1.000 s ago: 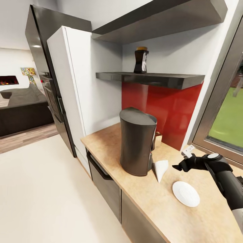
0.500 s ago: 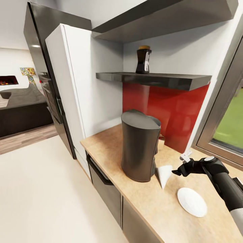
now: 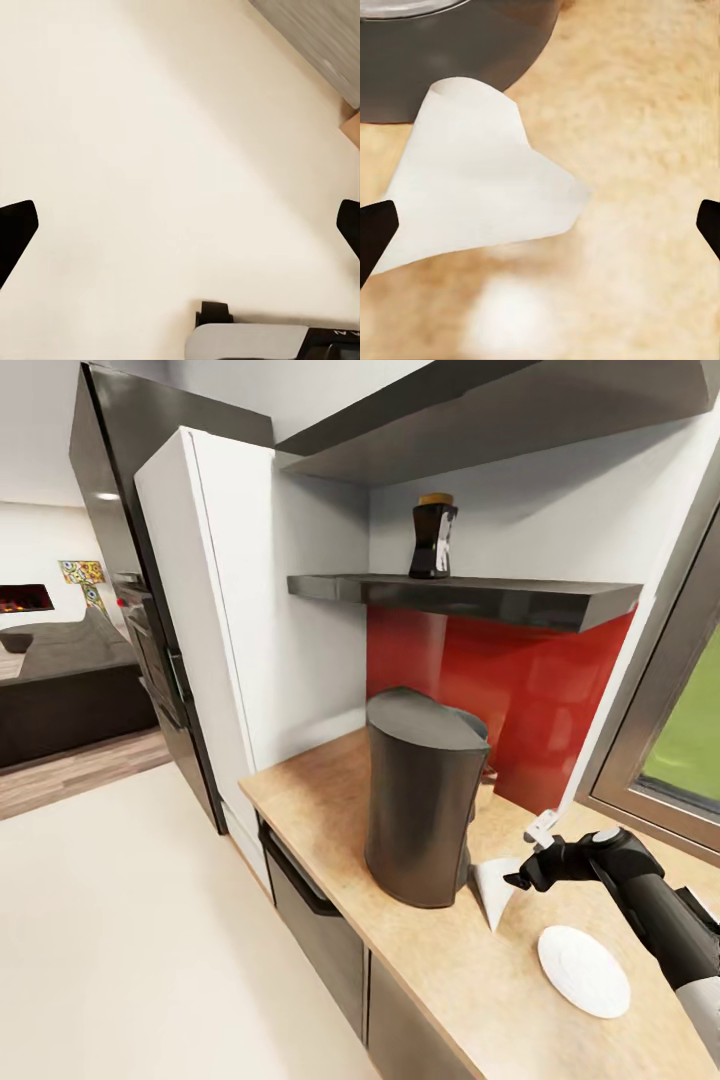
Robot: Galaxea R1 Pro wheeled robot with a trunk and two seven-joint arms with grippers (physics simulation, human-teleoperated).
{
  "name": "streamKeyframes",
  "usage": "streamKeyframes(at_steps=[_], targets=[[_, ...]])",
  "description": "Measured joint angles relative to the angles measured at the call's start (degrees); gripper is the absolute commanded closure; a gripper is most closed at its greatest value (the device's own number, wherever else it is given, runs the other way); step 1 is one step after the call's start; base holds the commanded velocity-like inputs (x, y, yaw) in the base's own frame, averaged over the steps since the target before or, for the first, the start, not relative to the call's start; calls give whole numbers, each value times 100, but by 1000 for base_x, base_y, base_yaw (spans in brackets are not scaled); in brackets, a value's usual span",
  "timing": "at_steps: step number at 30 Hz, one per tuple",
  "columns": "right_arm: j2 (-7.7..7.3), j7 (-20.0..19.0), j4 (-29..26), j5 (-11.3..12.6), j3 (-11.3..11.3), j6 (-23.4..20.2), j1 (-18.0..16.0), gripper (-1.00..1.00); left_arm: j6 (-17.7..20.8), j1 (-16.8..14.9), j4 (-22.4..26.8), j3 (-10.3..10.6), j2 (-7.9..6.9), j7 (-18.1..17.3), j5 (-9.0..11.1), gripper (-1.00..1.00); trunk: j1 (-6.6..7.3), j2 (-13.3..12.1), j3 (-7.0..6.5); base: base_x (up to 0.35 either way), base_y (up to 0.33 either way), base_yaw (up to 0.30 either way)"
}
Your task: Set up a coffee station on the kitchen countertop: keep the coffee maker on the countertop, move the bottle of coffee from the kitchen shelf to the counter next to the coffee maker, place a paper coffee filter on top of the coffee maker, put the saucer next to the coffee maker with the coffee cup on the saucer, and place the electric kettle next to the coffee maker.
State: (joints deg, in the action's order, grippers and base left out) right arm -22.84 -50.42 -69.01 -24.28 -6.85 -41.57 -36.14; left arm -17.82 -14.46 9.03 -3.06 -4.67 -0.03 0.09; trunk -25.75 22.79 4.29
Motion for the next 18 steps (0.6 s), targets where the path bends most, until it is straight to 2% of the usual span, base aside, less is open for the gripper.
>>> streamKeyframes(at_steps=[10,13,18], targets=[[-7,3,159,-16,-19,5,0,-100,0,-1,-1,0,0,0,0,-100,0,0,0,2,2,0],[-4,0,190,-385,-18,16,0,-100,-6,7,3,-4,-3,0,2,-100,1,1,0,53,0,0],[2,-6,203,-514,-18,18,0,-100,-9,48,7,-9,-8,0,8,-100,1,0,0,119,0,0]])
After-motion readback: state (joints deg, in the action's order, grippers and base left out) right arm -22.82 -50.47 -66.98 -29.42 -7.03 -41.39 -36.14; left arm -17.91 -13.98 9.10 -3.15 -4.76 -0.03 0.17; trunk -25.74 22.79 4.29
